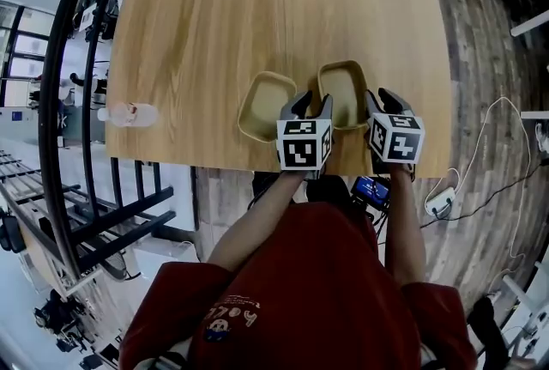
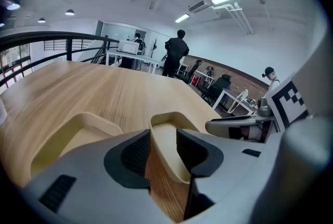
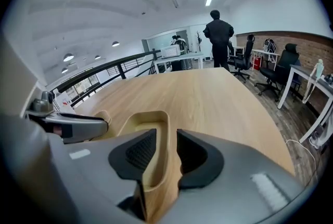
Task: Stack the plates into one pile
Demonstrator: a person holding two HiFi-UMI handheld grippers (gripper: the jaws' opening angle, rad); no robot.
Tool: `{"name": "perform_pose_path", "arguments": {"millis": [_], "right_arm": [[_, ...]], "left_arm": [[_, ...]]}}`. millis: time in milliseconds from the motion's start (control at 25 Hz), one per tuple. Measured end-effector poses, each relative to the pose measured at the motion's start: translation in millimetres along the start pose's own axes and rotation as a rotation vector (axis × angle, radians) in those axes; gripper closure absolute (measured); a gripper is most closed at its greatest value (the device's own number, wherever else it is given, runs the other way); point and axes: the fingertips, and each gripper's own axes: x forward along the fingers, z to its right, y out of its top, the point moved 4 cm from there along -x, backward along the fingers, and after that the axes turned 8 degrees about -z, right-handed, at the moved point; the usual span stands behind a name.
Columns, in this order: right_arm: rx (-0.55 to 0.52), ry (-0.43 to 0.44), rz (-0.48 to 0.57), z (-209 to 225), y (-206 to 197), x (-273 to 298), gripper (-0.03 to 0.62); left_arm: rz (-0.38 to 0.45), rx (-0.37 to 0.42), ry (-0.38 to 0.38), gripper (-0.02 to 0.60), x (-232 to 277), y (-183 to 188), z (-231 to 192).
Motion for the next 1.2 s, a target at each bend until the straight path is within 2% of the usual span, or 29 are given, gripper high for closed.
{"name": "perform_pose_path", "arguments": {"millis": [360,520,560,600,680,760,840,1000,1200], "right_arm": [[0.016,0.041,-0.083,-2,-14,23,0.462],[0.027,0.037,-0.105,-1,-22,32,0.465],[0.027,0.031,-0.109,0,-23,34,0.484],[0.026,0.026,-0.112,0,-24,34,0.515],[0.027,0.025,-0.118,-1,-25,35,0.536],[0.026,0.028,-0.123,-3,-25,36,0.559],[0.022,0.023,-0.124,-5,-25,37,0.560],[0.035,0.028,-0.114,-7,-25,34,0.563],[0.034,0.022,-0.076,-10,-18,25,0.563]], "left_arm": [[-0.090,-0.072,0.017,0.422,25,-22,-13],[-0.113,-0.122,-0.007,0.422,34,-27,-18],[-0.114,-0.130,-0.015,0.423,36,-27,-19],[-0.116,-0.134,-0.020,0.423,37,-26,-19],[-0.123,-0.137,-0.032,0.435,39,-25,-18],[-0.129,-0.140,-0.043,0.474,40,-24,-16],[-0.131,-0.142,-0.044,0.511,41,-22,-15],[-0.131,-0.146,-0.049,0.523,40,-19,-15],[-0.106,-0.103,-0.054,0.532,31,-7,-9]]}}
